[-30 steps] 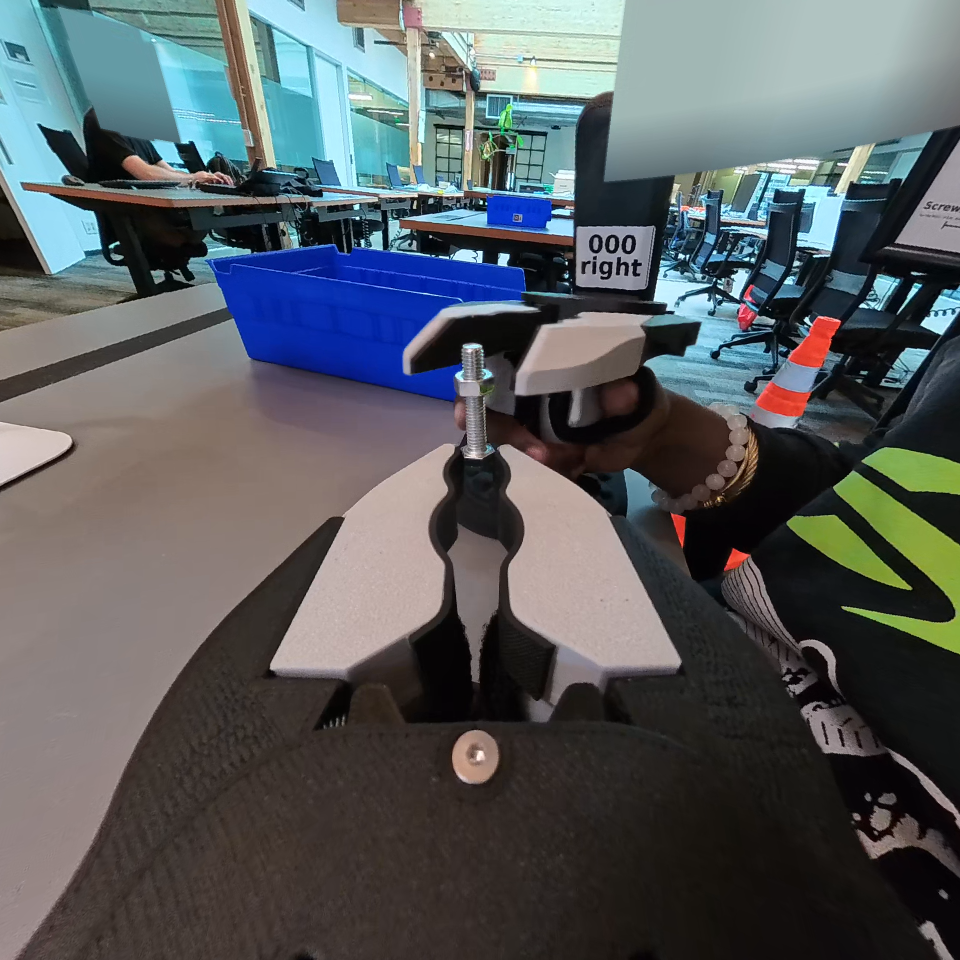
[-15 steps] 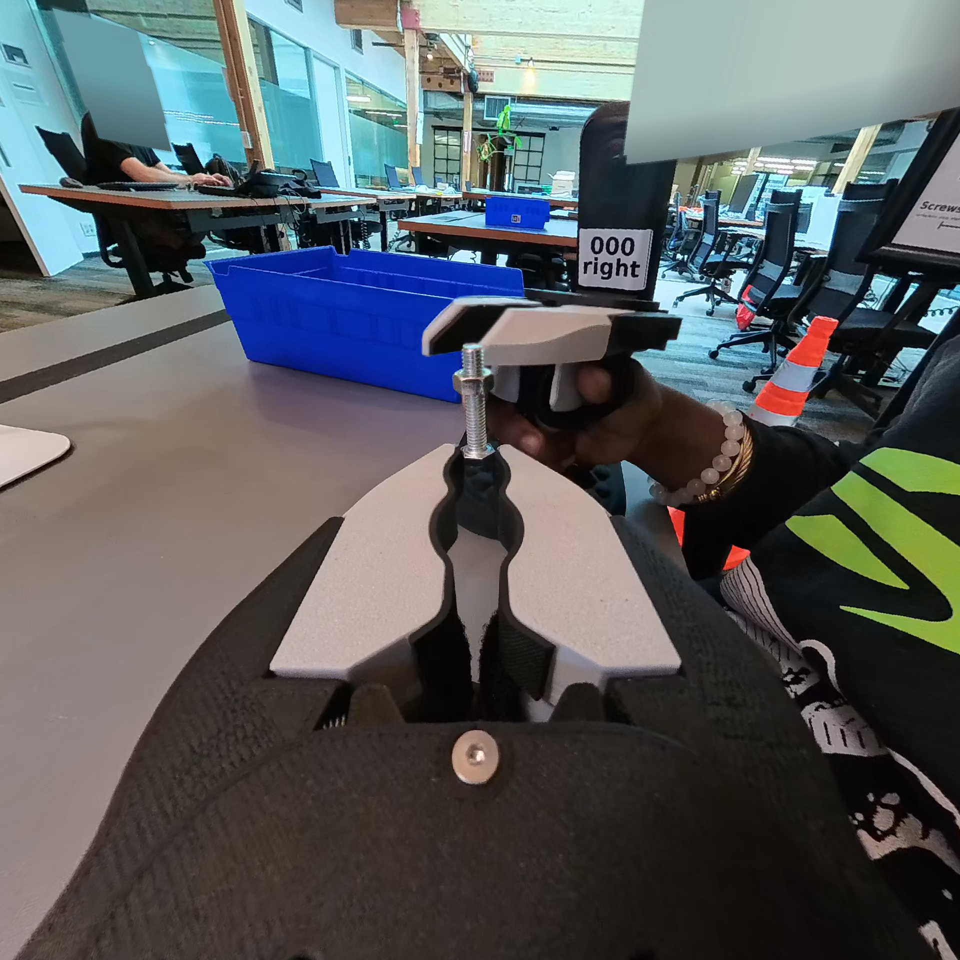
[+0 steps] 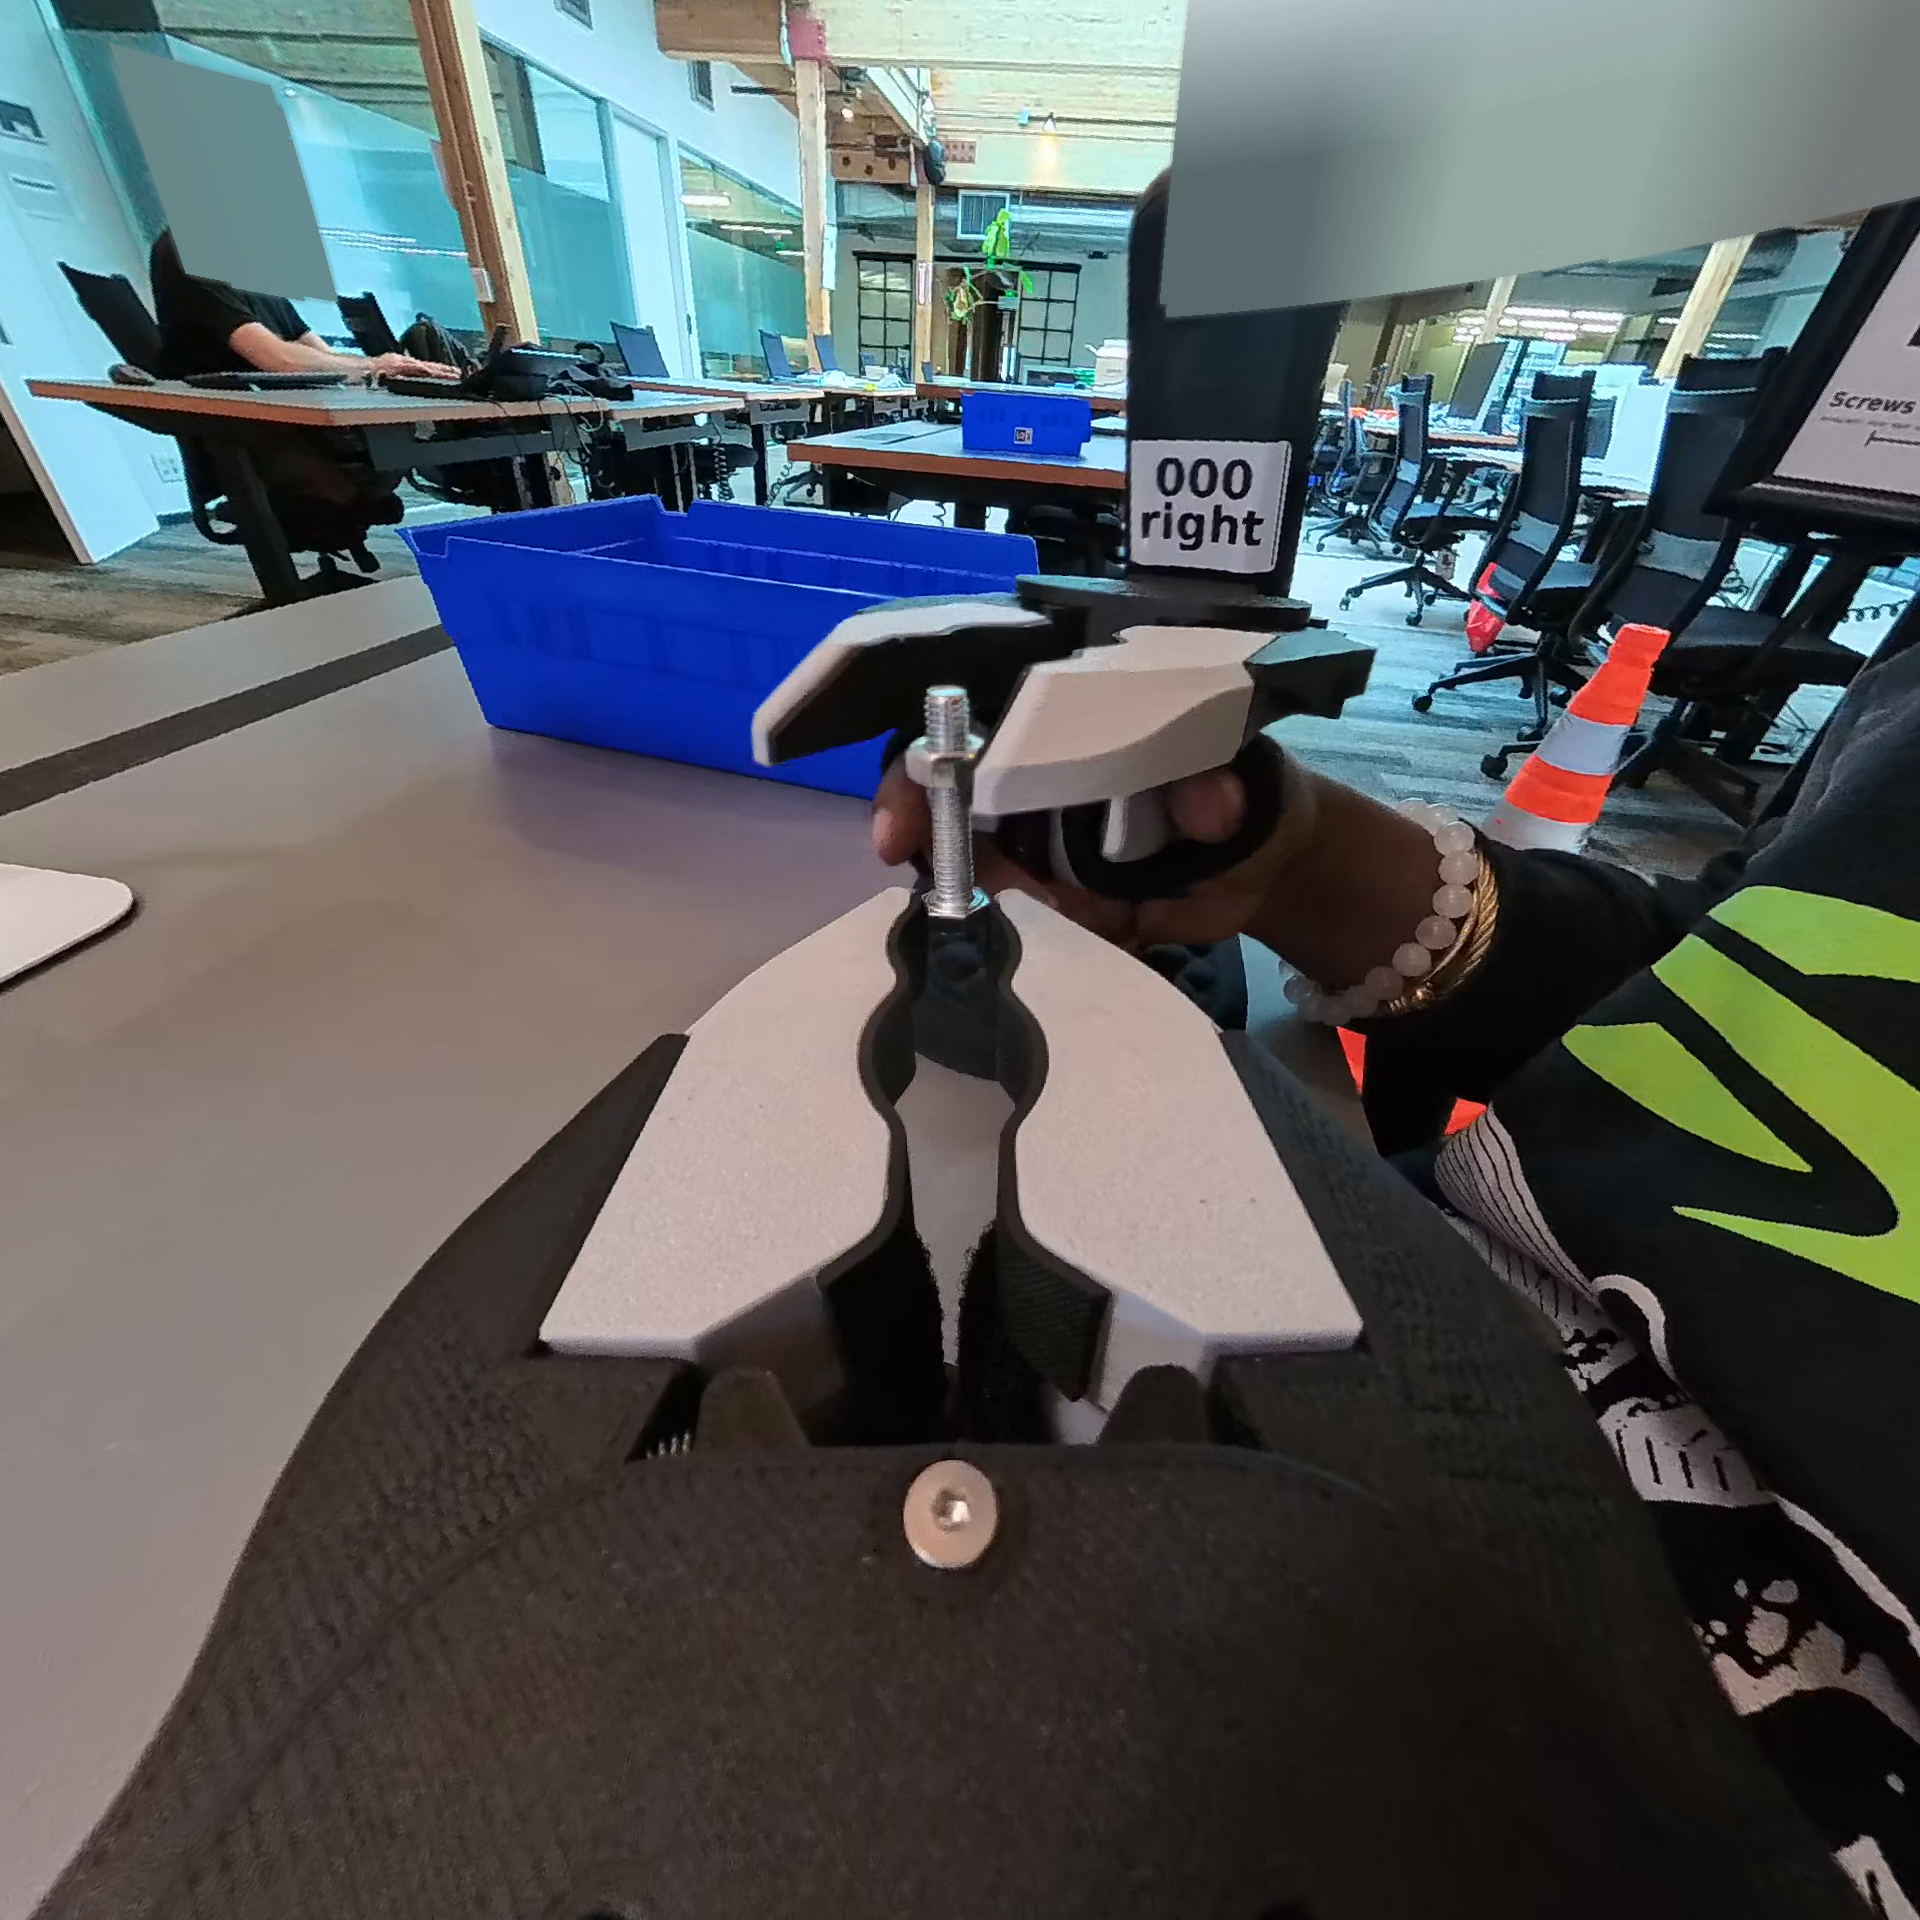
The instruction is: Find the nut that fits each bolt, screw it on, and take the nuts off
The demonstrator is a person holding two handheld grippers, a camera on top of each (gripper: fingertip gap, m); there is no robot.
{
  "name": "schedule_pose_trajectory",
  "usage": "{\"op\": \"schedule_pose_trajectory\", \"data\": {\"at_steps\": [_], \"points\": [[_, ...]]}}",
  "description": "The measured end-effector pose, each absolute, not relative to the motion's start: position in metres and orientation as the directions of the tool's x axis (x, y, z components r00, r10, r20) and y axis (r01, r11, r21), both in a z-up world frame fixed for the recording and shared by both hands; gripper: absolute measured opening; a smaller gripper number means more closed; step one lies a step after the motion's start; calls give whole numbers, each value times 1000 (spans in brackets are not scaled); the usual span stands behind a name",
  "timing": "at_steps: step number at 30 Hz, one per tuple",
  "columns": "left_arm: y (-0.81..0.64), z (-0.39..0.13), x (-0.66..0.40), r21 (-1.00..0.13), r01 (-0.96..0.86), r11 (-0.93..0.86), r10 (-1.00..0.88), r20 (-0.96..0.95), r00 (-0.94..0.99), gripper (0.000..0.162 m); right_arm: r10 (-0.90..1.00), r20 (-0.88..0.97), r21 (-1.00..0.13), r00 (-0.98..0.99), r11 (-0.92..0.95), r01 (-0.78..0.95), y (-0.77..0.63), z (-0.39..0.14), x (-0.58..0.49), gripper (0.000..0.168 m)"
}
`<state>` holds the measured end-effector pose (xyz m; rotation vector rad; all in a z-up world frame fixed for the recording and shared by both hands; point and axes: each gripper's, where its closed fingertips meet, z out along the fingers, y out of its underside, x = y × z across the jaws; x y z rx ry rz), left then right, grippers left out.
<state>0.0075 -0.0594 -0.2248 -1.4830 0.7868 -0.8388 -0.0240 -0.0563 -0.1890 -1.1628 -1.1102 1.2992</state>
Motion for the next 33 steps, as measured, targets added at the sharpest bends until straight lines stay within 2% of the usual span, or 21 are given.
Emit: {"op": "schedule_pose_trajectory", "data": {"at_steps": [6, 15, 33], "points": [[-59, -224, 7, -997, -1, -74, -857, 63, 511, 10, 998, -54, -989, 37, -48, -143, -47, -186, -5, 21], [-59, -226, 8, -997, -13, -72, -858, 56, 511, 10, 999, -32, -993, -25, -35, -114, -60, -188, -22, 32], [-59, -226, 7, -997, -8, -76, -858, 62, 510, 10, 999, -40, -987, 24, -35, -155, -50, -184, -7, 27]]}}
